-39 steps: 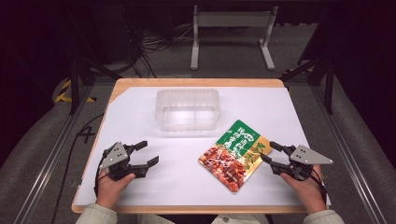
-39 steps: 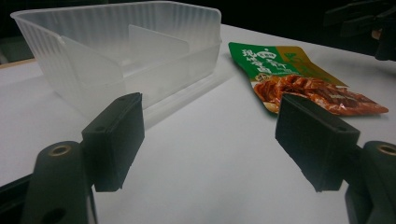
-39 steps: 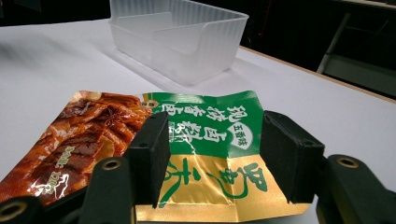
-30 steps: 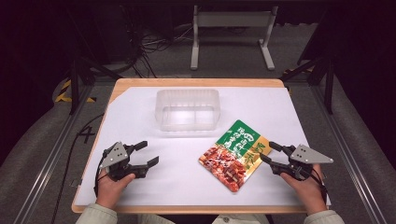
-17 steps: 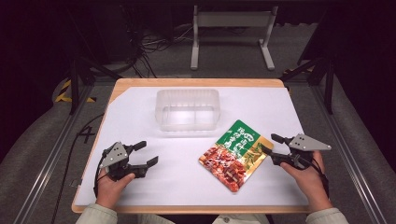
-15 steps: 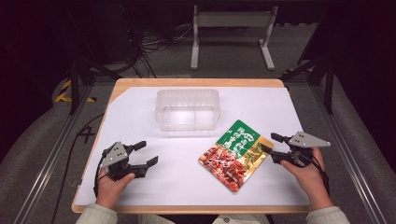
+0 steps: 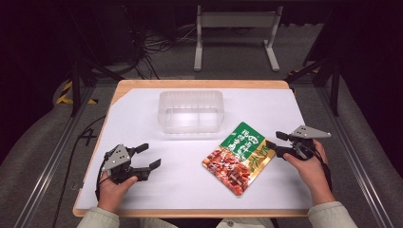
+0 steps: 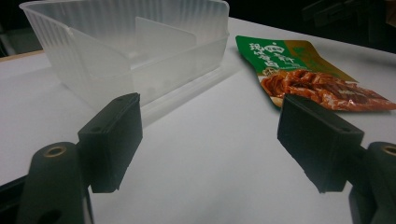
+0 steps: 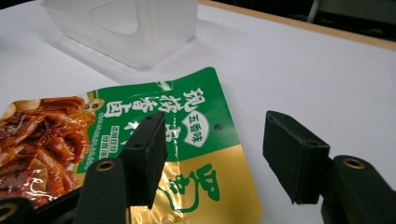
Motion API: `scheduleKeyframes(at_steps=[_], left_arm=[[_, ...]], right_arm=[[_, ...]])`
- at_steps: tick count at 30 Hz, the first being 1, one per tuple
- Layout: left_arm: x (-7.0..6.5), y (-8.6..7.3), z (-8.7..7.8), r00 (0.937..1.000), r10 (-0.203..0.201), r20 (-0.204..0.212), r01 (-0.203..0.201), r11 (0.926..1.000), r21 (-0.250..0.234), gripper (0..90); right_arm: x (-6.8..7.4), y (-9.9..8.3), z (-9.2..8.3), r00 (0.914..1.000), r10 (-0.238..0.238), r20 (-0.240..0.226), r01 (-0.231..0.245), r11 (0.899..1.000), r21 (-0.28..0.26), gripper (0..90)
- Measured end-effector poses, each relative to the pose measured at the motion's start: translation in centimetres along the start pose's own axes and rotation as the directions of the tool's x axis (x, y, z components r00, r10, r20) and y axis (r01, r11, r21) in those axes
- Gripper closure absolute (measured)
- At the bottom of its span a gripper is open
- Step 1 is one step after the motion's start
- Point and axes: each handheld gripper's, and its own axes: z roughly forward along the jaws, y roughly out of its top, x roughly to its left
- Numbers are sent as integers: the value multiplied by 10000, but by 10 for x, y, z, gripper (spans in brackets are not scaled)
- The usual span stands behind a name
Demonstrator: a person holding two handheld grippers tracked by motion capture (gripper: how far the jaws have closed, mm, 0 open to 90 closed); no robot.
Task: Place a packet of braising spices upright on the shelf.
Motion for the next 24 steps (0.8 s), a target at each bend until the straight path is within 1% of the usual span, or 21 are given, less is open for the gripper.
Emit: scheduleKeyframes(at_steps=[2, 3, 4, 5, 7, 8, 9, 11, 13, 14, 16, 17, 19, 20, 21, 22, 24], left_arm=[[0, 0, 0, 10000, 26, 8, -26, 10000, 47, 229], [-1, 0, 1, 10000, 21, 32, -22, 10000, 49, 229], [-1, 0, 1, 10000, 20, 40, -20, 10000, 44, 229], [0, 0, 1, 10000, 96, 22, -96, 9999, 36, 229], [-1, 0, 1, 10000, 44, 28, -44, 10000, 46, 229], [-1, 0, 1, 10000, 97, 20, -97, 9999, 60, 229], [-1, 0, 1, 10000, 97, 20, -97, 9999, 60, 229], [-1, 0, 1, 10000, 56, 33, -57, 10000, 43, 229], [-1, 0, 1, 9999, 108, 25, -108, 9999, 64, 230], [-1, 0, 1, 10000, 68, 37, -68, 10000, 57, 230], [-1, 0, 1, 10000, 70, 43, -70, 10000, 62, 230], [-1, 0, 1, 10000, 63, 45, -63, 10000, 59, 230], [-1, 0, 1, 10000, 62, 51, -63, 10000, 43, 230], [-1, 0, 1, 9999, 104, 48, -104, 9999, 45, 230], [-1, 0, 1, 10000, 59, 51, -59, 10000, 44, 230], [-1, 0, 1, 10000, 57, 51, -57, 10000, 51, 230], [-1, 0, 2, 10000, 53, 49, -54, 10000, 41, 230]], right_arm=[[-5, -3, 4, 9996, 293, -2, -293, 9994, 202, 371], [-9, -6, 7, 9981, 617, 6, -617, 9974, 368, 367], [-9, -6, 7, 9981, 617, 6, -617, 9974, 368, 367], [-12, -8, 9, 9969, 785, -37, -783, 9960, 428, 365], [-16, -11, 12, 9942, 1068, -85, -1062, 9929, 532, 359], [-18, -15, 15, 9916, 1291, -114, -1280, 9893, 702, 359], [-18, -15, 15, 9916, 1291, -114, -1280, 9893, 702, 359], [-20, -18, 17, 9893, 1453, -150, -1436, 9863, 813, 362], [-21, -21, 20, 9851, 1675, -402, -1650, 9846, 580, 364], [-21, -22, 20, 9835, 1753, -454, -1728, 9835, 532, 378], [-22, -23, 21, 9785, 1979, -574, -1945, 9791, 600, 385], [-23, -24, 21, 9758, 2111, -566, -2075, 9762, 625, 377], [-25, -26, 21, 9750, 2185, -401, -2165, 9750, 501, 368], [-26, -27, 21, 9724, 2295, -428, -2273, 9725, 517, 374], [-27, -27, 21, 9677, 2462, -537, -2434, 9684, 539, 390], [-28, -28, 21, 9648, 2546, -656, -2506, 9660, 642, 404], [-28, -28, 21, 9626, 2599, -761, -2536, 9637, 836, 425]])
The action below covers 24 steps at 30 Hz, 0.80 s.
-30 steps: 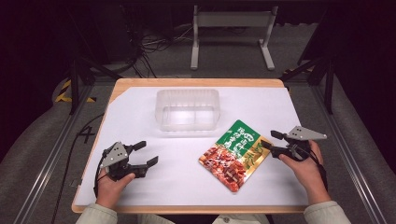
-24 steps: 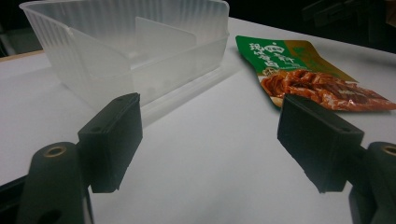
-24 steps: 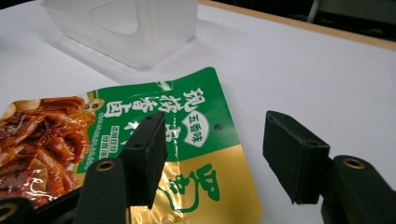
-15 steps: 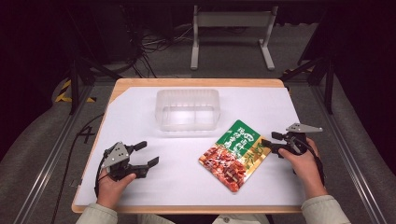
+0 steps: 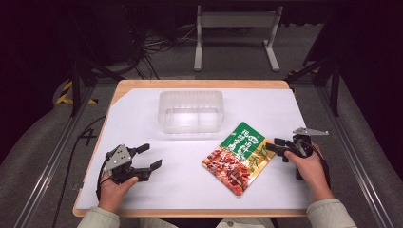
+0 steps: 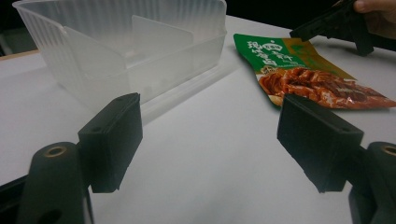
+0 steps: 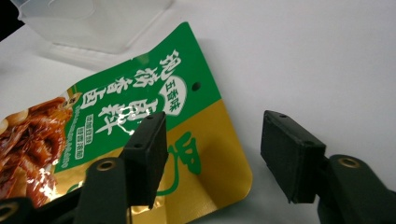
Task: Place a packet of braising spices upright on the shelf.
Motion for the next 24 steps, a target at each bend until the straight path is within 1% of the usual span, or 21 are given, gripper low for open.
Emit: scheduleKeyframes(at_steps=[2, 6, 10, 14, 16, 18, 19, 22, 23, 24], left_arm=[[0, 0, 0, 10000, -34, 11, 34, 10000, 22, 230], [0, 0, 0, 10000, -55, 1, 55, 10000, 5, 229], [1, -1, 0, 9999, 62, -98, -61, 9999, 129, 229], [1, -1, 0, 9999, 49, -117, -47, 9999, 120, 229], [1, -1, 0, 9999, 52, -127, -51, 9999, 120, 229], [1, -1, 0, 9999, 67, -123, -64, 9998, 206, 228], [1, -1, 0, 9999, 21, -140, -18, 9999, 168, 227], [1, -1, 0, 9999, -30, -169, 33, 9999, 129, 226], [1, -1, 0, 9999, -30, -169, 32, 9999, 130, 226], [1, -1, 0, 9998, -16, -178, 19, 9999, 139, 225]], right_arm=[[0, 0, 1, 10000, 45, -85, -43, 9998, 184, 434], [1, 0, 2, 9998, -27, -183, 32, 9996, 277, 431], [1, 0, 2, 9995, -79, -290, 89, 9993, 365, 425], [0, -1, 3, 9982, 165, -573, -137, 9988, 474, 432], [0, -1, 4, 9981, 164, -594, -133, 9986, 518, 431], [1, -1, 3, 9980, 141, -622, -110, 9987, 494, 432], [1, -1, 3, 9978, 205, -637, -177, 9989, 444, 436], [3, 0, 0, 9972, 194, -718, -178, 9996, 227, 484], [4, 1, -1, 9967, 191, -785, -180, 9997, 151, 493], [5, 1, -3, 9951, 165, -970, -163, 9999, 22, 502]])
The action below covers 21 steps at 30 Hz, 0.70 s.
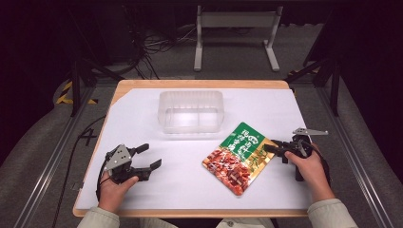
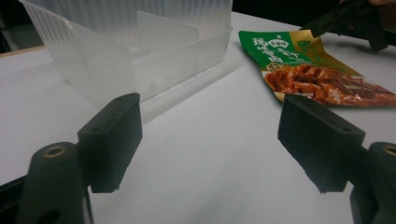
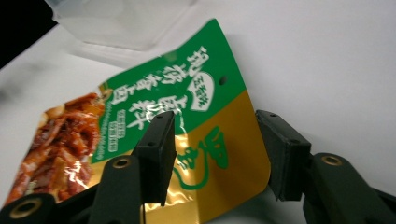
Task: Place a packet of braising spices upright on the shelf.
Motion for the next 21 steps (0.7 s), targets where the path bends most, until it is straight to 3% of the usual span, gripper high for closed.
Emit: scheduleKeyframes(at_steps=[6, 9, 13, 17, 21], left_arm=[[0, 0, 0, 10000, 29, 35, -29, 10000, 26, 225], [0, 0, 0, 10000, 17, 13, -17, 10000, 77, 224], [-1, 0, 1, 10000, -31, 62, 30, 10000, 74, 224], [0, -1, 0, 10000, 1, 6, -1, 10000, 72, 224], [-1, -1, 0, 10000, -16, 6, 16, 10000, 88, 224]], right_arm=[[7, -1, 3, 9964, -323, -788, 321, 9995, -32, 524], [9, -4, 9, 9943, -478, -949, 516, 9979, 380, 522], [17, -5, 18, 9906, -1236, -585, 1295, 9854, 1102, 554], [22, -5, 20, 9873, -1578, -204, 1591, 9780, 1350, 622], [24, -5, 21, 9857, -1666, 240, 1619, 9777, 1337, 749]])
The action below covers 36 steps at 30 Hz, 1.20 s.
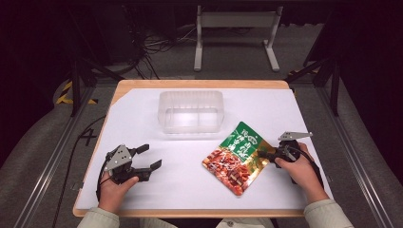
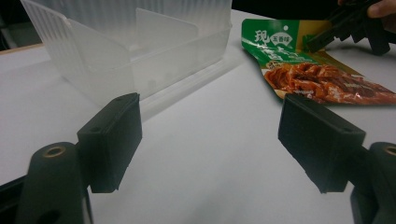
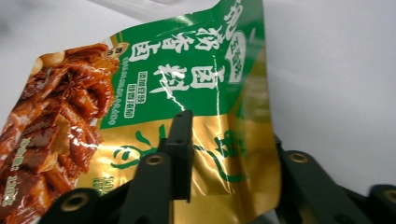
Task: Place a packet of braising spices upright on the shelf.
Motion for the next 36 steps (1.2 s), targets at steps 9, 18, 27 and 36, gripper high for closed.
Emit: scheduleKeyframes(at_steps=[9, 18, 27, 36], left_arm=[[1, 0, 0, 10000, 91, 2, -91, 9999, -74, 230], [1, 0, 0, 10000, -9, 53, 9, 9999, -116, 231], [1, 0, 0, 10000, -54, 42, 54, 9999, -122, 229], [2, 0, -1, 10000, -90, -43, 89, 9998, -154, 229]], right_arm=[[6, 1, -1, 9931, -974, 658, 980, 9952, -72, 893], [12, 6, -15, 9943, -866, 617, 936, 9880, -1230, 896], [23, 17, -37, 9989, -441, 187, 467, 9825, -1802, 898], [42, 33, -59, 9979, -494, -410, 389, 9733, -2264, 898]])
